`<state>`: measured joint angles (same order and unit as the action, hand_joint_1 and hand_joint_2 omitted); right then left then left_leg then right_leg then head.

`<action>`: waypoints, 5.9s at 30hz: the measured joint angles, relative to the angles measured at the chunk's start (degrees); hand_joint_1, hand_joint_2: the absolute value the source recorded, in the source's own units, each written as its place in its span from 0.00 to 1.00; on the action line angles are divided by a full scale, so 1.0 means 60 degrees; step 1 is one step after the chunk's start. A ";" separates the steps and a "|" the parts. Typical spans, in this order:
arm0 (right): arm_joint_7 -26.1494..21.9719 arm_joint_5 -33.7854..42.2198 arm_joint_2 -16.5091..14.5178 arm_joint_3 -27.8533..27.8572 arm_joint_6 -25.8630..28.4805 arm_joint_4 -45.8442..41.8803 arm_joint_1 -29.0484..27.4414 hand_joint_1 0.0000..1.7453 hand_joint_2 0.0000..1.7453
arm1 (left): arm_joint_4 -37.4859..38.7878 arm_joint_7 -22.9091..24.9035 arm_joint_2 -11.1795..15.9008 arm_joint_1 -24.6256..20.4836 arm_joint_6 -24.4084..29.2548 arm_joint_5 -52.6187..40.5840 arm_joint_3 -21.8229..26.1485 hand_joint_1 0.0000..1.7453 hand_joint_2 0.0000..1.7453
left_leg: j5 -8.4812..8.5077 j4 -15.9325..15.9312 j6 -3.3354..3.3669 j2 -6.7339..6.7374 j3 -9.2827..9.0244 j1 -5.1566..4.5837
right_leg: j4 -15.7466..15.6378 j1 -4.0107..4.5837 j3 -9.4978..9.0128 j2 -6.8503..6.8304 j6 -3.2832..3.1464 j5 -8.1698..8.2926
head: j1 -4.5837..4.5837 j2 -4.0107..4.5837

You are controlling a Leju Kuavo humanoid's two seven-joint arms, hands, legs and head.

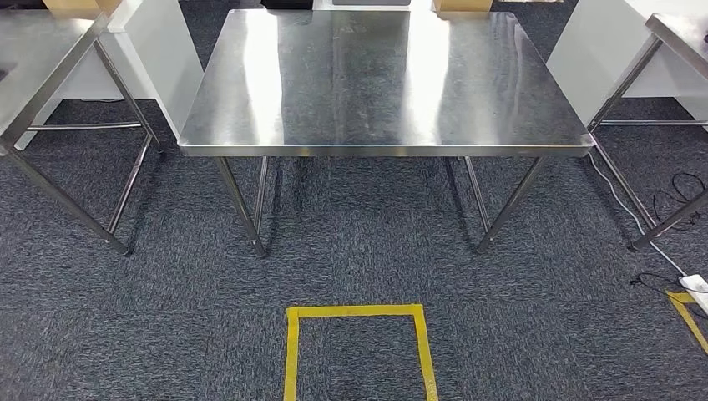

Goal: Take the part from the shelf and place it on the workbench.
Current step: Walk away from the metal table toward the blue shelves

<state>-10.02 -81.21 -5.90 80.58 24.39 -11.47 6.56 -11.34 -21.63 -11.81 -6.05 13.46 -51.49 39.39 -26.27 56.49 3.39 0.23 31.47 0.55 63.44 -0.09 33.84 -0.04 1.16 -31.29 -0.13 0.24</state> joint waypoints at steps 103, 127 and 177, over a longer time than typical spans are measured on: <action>0.0128 -0.0112 0.0038 -0.0441 -0.0142 0.0028 -0.0032 0.00 0.00 | -0.0004 -0.0205 -0.0049 0.0159 0.0134 0.0090 0.0304 0.00 0.00 | 0.0298 0.0089 -0.0141 0.0093 0.0398 -0.0101 | -0.1248 -0.0144 -0.1385 0.0040 0.0411 0.0072 | 0.0147 -0.0001; 0.0172 0.0018 0.0000 -0.0439 -0.0130 0.0028 -0.0060 0.00 0.00 | 0.0000 -0.0164 0.0003 0.0075 0.0092 -0.0058 0.0290 0.00 0.00 | -0.0159 0.0016 0.0013 0.0003 -0.0097 -0.0024 | 0.1278 -0.0188 0.0665 0.0006 0.0138 -0.0460 | 0.0100 -0.0001; 0.0340 -0.0125 0.0026 -0.0657 -0.0646 0.0032 -0.0034 0.00 0.00 | 0.0000 -0.0156 -0.0004 0.0055 0.0358 -0.0113 0.0290 0.00 0.00 | 0.0408 0.0023 -0.0295 0.0038 0.0397 -0.0082 | -0.1450 0.0022 -0.1189 -0.0007 -0.0039 0.0233 | 0.0007 0.0000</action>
<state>-7.98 -81.96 -5.75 76.64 20.52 -11.28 6.36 -11.34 -22.57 -11.83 -5.72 15.61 -52.17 41.12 -23.82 56.63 1.62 0.46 33.85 0.06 54.74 0.04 26.70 -0.08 0.93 -29.89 -0.09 0.24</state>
